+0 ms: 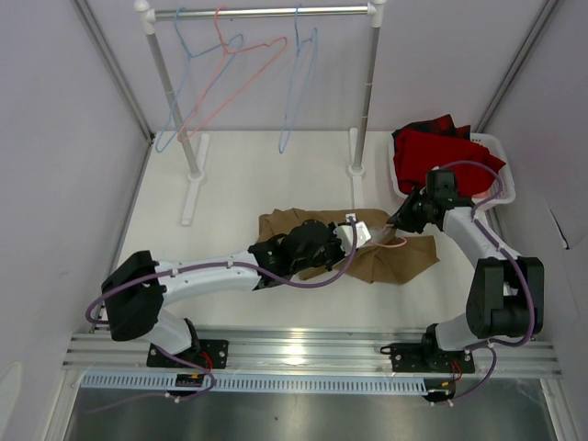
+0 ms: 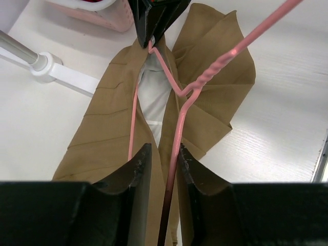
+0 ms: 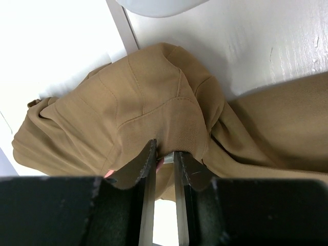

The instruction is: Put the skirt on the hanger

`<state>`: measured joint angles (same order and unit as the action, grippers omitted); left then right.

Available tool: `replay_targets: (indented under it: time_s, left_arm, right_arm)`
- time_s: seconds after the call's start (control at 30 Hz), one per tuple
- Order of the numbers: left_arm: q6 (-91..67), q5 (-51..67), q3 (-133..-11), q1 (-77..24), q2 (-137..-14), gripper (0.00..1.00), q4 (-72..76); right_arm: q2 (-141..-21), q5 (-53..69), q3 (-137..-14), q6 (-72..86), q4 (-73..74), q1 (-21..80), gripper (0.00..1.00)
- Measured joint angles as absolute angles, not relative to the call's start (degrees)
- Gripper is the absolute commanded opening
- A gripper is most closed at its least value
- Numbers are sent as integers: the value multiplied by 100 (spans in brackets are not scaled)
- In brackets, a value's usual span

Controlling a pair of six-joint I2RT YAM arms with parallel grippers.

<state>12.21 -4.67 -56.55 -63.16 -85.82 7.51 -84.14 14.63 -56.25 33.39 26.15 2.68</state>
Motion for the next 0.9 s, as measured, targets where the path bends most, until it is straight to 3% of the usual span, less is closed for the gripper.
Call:
replay_targets:
  time_s: [0.33,0.9]
  left_arm:
    - [1470,-569,-5808,-6340,-8674,49,598]
    - [1964,-744,-5929,-6375,-8851,56,464]
  right_arm:
    - [-8593,1520,-5728,3291,2652,281,0]
    - [-9430,1667,-6578,3026,3269,294,0]
